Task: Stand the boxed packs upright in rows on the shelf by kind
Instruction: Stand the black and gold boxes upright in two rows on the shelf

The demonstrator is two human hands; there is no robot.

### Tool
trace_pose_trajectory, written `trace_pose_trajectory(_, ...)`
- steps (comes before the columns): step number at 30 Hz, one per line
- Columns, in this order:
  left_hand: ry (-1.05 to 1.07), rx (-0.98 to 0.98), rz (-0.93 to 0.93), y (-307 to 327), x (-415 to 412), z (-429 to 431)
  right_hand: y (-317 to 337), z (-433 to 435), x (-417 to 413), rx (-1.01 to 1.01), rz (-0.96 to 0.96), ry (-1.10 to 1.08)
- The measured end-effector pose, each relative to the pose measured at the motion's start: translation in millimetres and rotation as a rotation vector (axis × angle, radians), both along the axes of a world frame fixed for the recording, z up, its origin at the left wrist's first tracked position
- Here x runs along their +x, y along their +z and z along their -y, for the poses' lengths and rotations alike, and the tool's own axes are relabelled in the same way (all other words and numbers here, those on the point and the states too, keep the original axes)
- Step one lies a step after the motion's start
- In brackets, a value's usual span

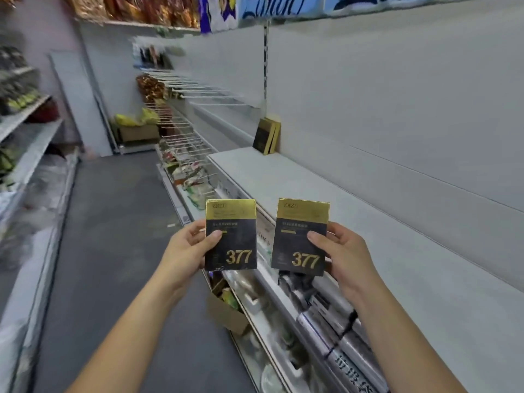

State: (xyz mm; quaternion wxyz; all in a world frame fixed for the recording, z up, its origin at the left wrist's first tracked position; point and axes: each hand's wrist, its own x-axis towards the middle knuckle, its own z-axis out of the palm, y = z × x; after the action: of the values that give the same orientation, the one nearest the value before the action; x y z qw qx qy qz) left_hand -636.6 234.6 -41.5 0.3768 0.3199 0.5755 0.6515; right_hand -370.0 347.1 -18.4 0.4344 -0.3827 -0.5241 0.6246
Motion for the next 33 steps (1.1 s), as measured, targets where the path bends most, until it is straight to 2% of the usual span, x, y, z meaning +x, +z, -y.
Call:
trace_pose_trajectory(12, 0.019, -0.012, 0.066, -9, -195, -106, 1, -101, -178, -0.006, 0.052, -0.047)
trace_pose_trajectory(23, -0.131, 0.018, 0.077, -11, -282, -257, -3, -214, -262, -0.013, 0.001, -0.179)
trace_pose_trajectory(33, -0.380, 0.057, 0.013, 16, -320, -388, 9, -287, -285, -0.042, -0.042, -0.363)
